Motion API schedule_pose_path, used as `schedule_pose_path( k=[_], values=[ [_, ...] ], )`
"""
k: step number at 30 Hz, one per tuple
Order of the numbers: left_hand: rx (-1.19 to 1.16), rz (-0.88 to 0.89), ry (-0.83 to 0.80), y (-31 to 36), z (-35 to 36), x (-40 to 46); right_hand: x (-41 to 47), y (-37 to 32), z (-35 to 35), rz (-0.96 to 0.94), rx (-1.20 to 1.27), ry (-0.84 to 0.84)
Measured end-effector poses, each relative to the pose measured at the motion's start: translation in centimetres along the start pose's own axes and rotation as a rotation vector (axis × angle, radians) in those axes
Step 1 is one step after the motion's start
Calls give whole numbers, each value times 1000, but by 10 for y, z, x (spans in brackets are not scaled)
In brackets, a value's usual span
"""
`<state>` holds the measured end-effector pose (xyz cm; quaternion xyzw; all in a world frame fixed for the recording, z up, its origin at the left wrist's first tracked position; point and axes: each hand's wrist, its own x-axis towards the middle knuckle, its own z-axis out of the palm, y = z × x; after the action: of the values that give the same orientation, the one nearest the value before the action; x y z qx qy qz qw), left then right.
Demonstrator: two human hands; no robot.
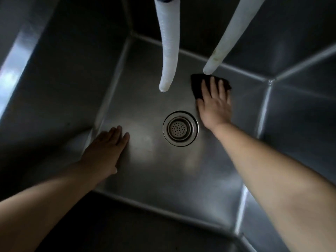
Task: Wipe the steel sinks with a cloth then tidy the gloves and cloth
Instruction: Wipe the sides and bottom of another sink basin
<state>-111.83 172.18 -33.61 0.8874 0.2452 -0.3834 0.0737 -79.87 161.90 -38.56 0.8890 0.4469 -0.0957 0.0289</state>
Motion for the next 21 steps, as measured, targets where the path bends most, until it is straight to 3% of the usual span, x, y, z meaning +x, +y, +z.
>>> schedule_pose_path(
  k=[5, 10, 15, 18, 21],
  values=[
    [-106, -5, -31, -1, 7, -2, -87, 19, 10, 81, -69, -37],
    [-158, -2, -53, -1, 1, -3, -157, -23, 24, -26, -64, -68],
    [-173, -3, -44, 3, 0, -7, -193, -80, 33, -271, -76, -116],
    [-171, -10, -46, 5, -1, -8, -201, -101, 39, -528, -124, -206],
    [-163, -19, -50, 6, -1, -8, -207, -84, 38, -809, -187, -168]
  ],
)
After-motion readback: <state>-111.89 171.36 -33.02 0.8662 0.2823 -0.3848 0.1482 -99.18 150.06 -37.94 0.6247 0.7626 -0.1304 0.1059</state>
